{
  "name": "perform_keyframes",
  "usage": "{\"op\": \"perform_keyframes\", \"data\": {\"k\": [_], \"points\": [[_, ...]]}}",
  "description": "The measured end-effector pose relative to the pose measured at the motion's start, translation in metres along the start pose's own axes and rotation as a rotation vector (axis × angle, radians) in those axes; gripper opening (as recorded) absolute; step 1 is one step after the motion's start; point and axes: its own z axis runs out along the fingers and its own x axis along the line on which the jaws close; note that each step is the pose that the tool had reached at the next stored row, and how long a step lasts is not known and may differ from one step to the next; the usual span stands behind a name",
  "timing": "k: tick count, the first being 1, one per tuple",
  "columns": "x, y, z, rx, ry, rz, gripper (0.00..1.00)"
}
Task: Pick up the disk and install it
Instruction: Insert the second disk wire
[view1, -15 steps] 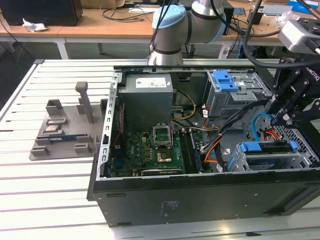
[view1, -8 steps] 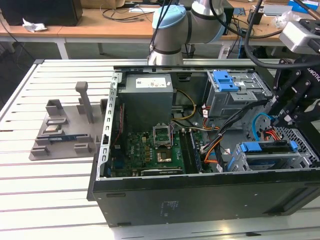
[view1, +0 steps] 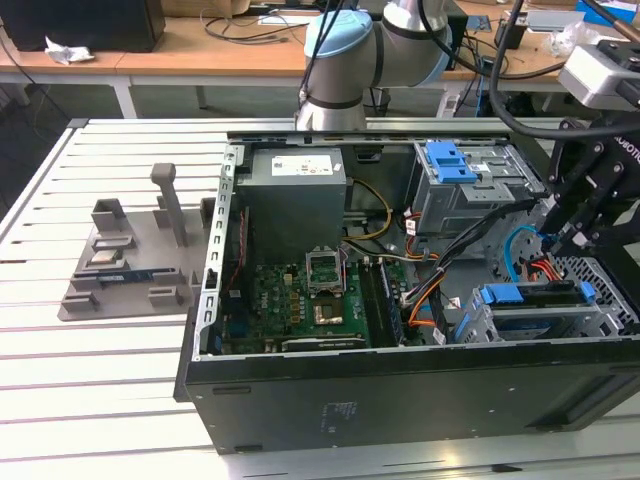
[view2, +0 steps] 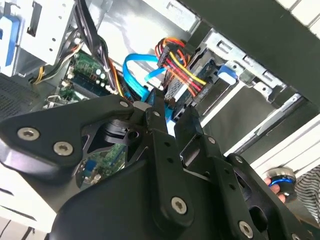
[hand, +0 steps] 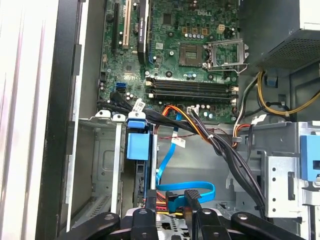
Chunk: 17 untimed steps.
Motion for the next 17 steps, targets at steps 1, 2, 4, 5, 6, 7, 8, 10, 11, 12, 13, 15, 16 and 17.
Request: {"op": "perform_keyframes", "data": {"k": [1, 2, 4, 5, 6, 7, 8, 10, 11, 12, 13, 15, 16, 17], "points": [[0.0001, 0.0001, 0.0001, 0.0078, 0.0003, 0.000, 0.36], [0.0002, 0.0001, 0.0001, 0.0095, 0.0003, 0.000, 0.36], [0.0000, 0.0015, 0.0002, 0.0100, 0.0003, 0.000, 0.36], [-0.0001, 0.0036, 0.0004, 0.0102, 0.0002, 0.000, 0.36], [-0.0001, 0.0049, 0.0005, 0.0103, 0.0002, 0.000, 0.36], [-0.0001, 0.0052, 0.0005, 0.0103, 0.0001, 0.000, 0.36], [-0.0001, 0.0052, 0.0005, 0.0103, 0.0001, 0.000, 0.36], [-0.0001, 0.0052, 0.0005, 0.0103, 0.0002, 0.000, 0.36], [-0.0001, 0.0052, 0.0005, 0.0103, 0.0002, 0.000, 0.36], [-0.0001, 0.0052, 0.0005, 0.0103, 0.0001, 0.000, 0.35], [-0.0001, 0.0052, 0.0005, 0.0103, 0.0002, 0.000, 0.35], [-0.0001, 0.0053, 0.0005, 0.0103, 0.0002, 0.000, 0.28], [-0.0001, 0.0053, 0.0005, 0.0103, 0.0002, 0.000, 0.22], [-0.0001, 0.0053, 0.0005, 0.0103, 0.0002, 0.000, 0.16]]}}
